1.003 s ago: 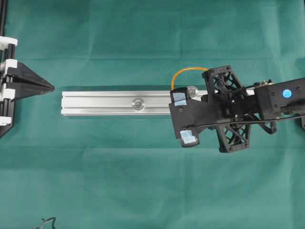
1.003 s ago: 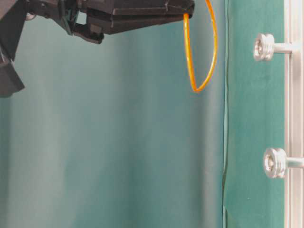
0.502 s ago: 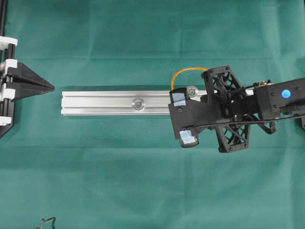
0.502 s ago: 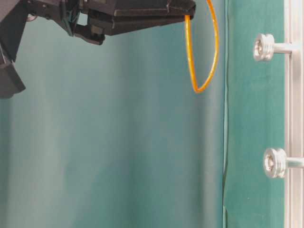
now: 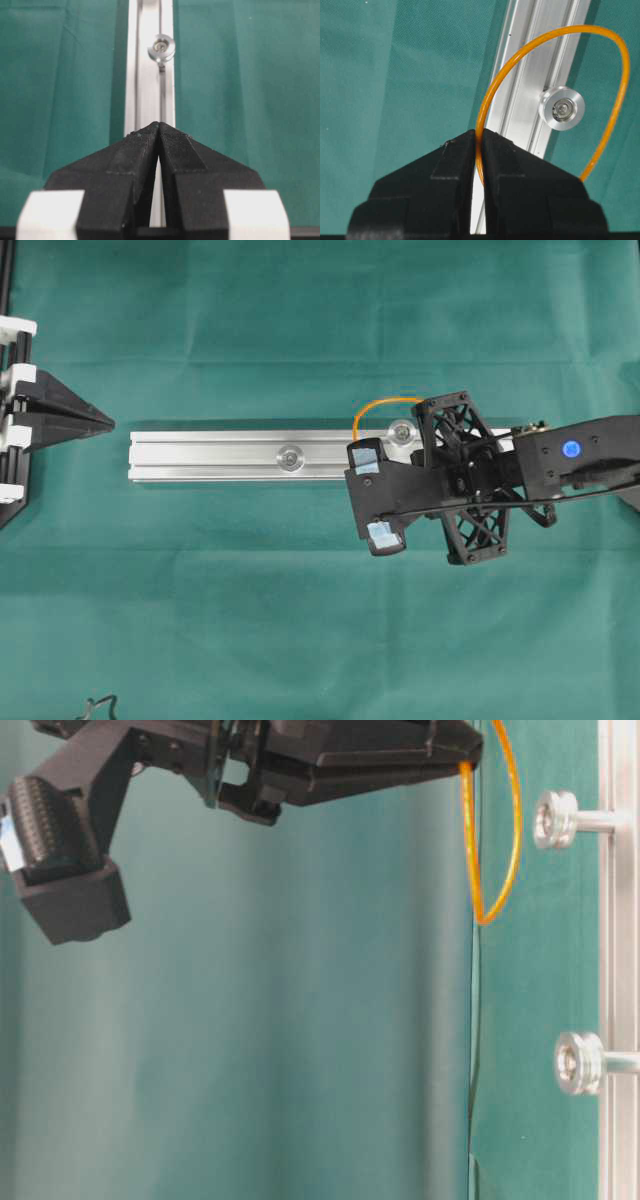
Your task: Hook the rubber onto the shaft.
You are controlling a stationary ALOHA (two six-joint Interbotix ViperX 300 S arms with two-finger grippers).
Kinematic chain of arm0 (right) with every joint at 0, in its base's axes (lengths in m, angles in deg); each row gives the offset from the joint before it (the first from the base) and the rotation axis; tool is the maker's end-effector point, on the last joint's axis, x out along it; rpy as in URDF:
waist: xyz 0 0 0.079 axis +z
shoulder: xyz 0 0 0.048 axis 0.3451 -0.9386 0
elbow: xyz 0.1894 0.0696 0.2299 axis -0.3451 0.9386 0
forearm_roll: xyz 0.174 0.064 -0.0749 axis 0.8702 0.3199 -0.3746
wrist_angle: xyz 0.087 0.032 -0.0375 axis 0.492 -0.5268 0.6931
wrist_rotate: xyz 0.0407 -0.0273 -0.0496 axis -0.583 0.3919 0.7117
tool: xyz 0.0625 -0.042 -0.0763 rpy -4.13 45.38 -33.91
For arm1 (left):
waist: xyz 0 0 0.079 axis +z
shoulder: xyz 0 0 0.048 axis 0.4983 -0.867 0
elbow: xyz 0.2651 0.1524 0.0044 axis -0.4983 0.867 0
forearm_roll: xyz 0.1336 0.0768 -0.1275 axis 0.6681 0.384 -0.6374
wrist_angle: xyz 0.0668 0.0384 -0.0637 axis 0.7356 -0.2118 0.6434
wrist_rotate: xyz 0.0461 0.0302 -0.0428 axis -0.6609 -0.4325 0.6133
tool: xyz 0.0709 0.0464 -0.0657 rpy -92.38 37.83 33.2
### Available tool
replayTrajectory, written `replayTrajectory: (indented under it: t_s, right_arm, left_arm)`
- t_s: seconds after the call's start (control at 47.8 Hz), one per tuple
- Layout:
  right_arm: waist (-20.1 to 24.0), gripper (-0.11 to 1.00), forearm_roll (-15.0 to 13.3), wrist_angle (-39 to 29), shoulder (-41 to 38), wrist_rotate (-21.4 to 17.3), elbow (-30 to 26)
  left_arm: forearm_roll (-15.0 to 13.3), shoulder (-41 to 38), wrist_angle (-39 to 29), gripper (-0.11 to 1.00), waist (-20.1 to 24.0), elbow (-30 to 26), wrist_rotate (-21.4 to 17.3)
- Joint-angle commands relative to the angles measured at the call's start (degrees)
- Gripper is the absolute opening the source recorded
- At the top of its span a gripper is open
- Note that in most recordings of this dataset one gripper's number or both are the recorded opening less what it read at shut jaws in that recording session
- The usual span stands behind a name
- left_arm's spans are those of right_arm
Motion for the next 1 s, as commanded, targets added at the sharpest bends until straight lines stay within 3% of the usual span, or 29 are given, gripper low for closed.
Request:
replayTrajectory:
  t_s: [0.0,0.982]
  right_arm:
    - [0.00,0.07,0.09,0.97,0.79,-0.09,-0.09]
    - [-0.09,0.07,0.62,2.90,0.79,-0.09,1.58]
  left_arm:
    - [0.18,-0.44,0.35,0.00,-0.09,-1.76,0.00]
    - [0.18,-0.35,0.35,0.00,-0.09,-1.85,0.09]
